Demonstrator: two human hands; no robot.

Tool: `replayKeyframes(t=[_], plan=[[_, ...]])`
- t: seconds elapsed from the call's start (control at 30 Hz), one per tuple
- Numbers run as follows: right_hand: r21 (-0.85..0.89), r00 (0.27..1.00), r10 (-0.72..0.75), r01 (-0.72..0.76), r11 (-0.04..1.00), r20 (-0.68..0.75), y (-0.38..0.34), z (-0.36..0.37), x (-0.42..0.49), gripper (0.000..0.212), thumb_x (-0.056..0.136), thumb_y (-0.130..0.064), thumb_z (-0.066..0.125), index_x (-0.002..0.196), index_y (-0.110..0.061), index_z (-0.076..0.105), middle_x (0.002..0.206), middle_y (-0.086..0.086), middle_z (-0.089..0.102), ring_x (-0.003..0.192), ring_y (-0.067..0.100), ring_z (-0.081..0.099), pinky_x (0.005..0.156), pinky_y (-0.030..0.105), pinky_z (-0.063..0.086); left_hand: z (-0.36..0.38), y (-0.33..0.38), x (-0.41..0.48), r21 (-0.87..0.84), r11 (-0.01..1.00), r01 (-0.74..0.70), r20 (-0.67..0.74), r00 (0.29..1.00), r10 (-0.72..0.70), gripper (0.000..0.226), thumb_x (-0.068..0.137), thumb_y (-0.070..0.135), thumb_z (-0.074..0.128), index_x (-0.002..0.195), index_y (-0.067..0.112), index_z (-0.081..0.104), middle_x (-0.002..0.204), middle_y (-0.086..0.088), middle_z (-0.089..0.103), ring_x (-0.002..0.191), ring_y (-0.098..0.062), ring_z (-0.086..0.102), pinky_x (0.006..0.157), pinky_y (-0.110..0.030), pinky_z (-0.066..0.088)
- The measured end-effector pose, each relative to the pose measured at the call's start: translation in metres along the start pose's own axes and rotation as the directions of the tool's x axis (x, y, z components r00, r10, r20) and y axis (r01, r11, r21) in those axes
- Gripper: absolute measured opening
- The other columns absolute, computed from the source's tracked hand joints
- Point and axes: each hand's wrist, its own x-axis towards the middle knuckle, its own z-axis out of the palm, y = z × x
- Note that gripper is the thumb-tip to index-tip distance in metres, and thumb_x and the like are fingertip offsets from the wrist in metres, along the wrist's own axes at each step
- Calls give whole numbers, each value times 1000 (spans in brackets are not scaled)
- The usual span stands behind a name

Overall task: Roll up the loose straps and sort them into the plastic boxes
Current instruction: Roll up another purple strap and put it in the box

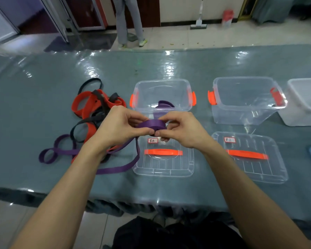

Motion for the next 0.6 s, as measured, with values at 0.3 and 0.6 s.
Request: replayKeyframes(t=[0.3,0.6], plan=[[313,991,8,35,949,-136,3,16,21,38,83,-6,89,120,-3,78,86,24,79,72,37,79,78,45,67,1,-33,-8,-550,834,43,-58,994,-90,42,80,14,84,120,21,80,115,-1,83,110,-10,78,96,-20,59],[593,975,109,27,805,-193,0,52,34,31,91,-1,80,122,2,76,98,24,79,79,32,77,84,36,66,-2,-31,6,-633,774,33,-117,983,-138,35,79,15,87,114,15,84,110,-8,84,105,-16,81,90,-20,61]])
